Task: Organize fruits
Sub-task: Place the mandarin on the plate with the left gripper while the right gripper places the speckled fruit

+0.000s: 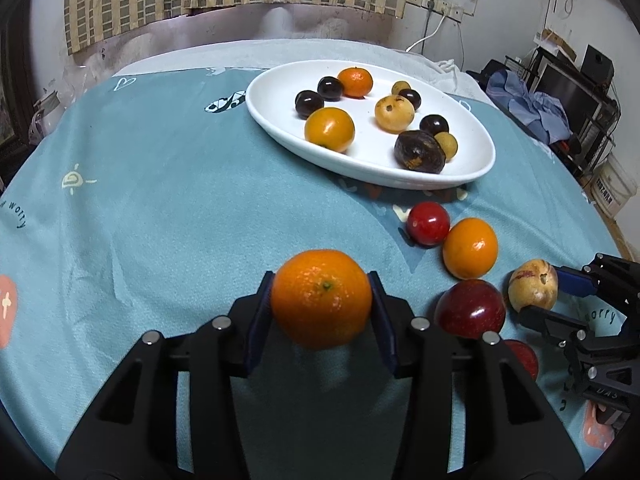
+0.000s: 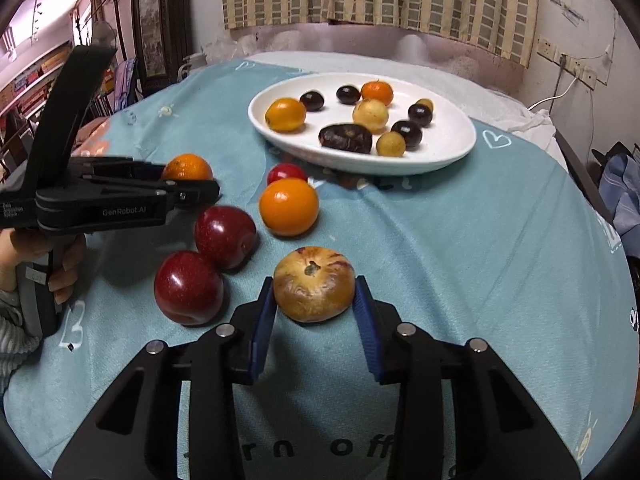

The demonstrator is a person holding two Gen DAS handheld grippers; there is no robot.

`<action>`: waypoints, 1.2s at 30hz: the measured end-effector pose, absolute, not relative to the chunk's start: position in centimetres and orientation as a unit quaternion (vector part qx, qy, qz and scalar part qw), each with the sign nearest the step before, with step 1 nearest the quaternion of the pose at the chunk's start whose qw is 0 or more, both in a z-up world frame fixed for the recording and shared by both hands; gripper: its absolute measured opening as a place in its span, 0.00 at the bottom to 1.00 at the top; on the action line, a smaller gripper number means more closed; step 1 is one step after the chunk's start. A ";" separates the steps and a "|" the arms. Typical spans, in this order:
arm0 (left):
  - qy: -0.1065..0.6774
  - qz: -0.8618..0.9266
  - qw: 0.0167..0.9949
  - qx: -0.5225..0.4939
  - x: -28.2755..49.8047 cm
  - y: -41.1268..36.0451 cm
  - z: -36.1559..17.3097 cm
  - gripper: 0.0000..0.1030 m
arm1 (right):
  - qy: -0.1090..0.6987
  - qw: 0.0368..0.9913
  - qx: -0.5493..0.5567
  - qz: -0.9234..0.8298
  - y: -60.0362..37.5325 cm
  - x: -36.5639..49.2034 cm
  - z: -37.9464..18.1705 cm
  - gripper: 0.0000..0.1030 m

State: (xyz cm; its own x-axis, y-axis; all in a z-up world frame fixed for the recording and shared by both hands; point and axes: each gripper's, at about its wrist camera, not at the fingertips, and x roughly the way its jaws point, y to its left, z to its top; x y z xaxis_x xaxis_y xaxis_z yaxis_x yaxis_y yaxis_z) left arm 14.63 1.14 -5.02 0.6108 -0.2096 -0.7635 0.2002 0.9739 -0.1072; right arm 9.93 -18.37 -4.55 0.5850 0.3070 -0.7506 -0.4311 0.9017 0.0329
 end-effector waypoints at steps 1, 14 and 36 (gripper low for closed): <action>0.422 -0.114 0.899 -0.006 14.5 1.1 -4.9 0.44 | 0.400 0.890 -0.068 0.208 -18.7 9.9 -4.2 0.38; 0.362 -0.120 0.924 -0.004 16.5 0.1 2.2 0.44 | 0.325 0.925 0.057 0.190 -23.9 13.1 4.1 0.38; 0.388 -0.160 0.908 -0.006 25.6 -5.2 -0.6 0.67 | 0.372 0.904 0.154 0.142 -24.9 27.5 -0.5 0.61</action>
